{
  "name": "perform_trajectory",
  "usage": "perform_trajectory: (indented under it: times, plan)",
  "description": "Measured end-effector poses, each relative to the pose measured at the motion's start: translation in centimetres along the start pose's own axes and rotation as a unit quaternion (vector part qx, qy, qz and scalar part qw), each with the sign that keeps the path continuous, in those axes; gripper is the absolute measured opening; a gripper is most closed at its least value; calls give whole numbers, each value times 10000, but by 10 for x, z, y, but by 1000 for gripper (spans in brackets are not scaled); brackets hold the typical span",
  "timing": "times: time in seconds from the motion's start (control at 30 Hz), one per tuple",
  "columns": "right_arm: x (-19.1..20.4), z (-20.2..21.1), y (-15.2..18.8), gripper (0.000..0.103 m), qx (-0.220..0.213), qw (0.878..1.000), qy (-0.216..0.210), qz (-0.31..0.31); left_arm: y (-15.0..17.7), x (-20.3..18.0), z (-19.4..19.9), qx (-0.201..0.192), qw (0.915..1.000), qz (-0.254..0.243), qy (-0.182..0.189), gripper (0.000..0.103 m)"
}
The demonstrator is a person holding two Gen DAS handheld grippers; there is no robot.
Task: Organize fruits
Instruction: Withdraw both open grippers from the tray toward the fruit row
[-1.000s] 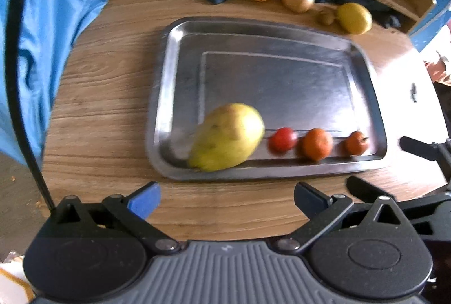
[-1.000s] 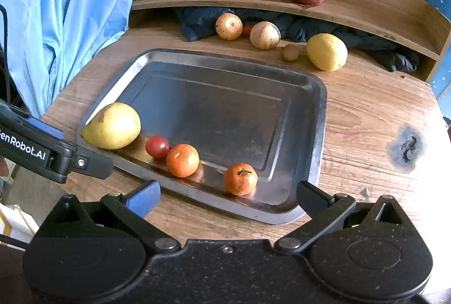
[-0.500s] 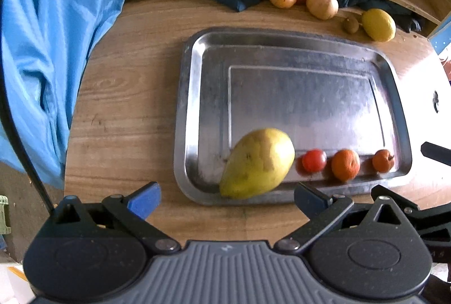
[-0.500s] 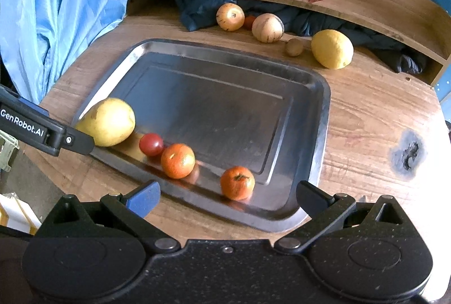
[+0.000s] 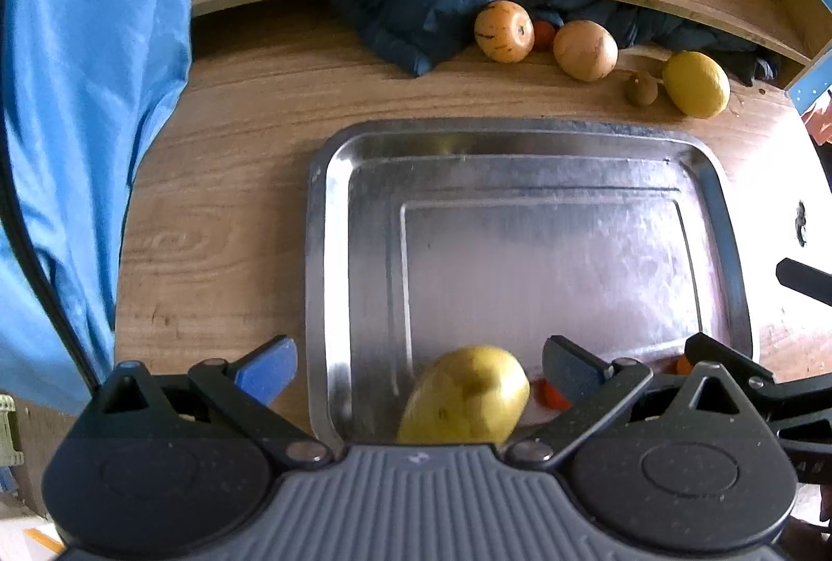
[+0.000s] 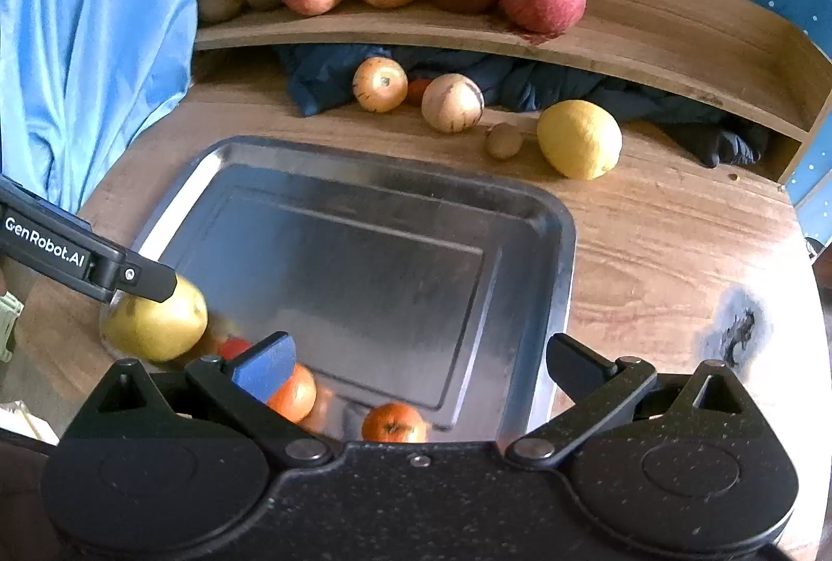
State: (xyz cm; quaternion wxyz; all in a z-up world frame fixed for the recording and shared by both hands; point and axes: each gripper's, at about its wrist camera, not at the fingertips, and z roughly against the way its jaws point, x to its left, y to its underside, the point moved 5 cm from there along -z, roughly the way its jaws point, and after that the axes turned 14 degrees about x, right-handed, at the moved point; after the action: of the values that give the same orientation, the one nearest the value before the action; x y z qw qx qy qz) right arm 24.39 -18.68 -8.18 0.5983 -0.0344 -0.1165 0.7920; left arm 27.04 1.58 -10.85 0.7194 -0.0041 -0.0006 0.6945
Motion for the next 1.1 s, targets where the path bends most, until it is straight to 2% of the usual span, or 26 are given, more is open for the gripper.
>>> perform_trajectory:
  times: [0.53, 1.1]
  plan:
    - [-17, -3, -15, 102, -195, 9979, 148, -594, -45, -13, -18, 36, 9988, -441, 230, 103]
    - [-19, -25, -36, 102, -205, 9956, -7, -914, -91, -23, -27, 63, 9980, -576, 268, 103]
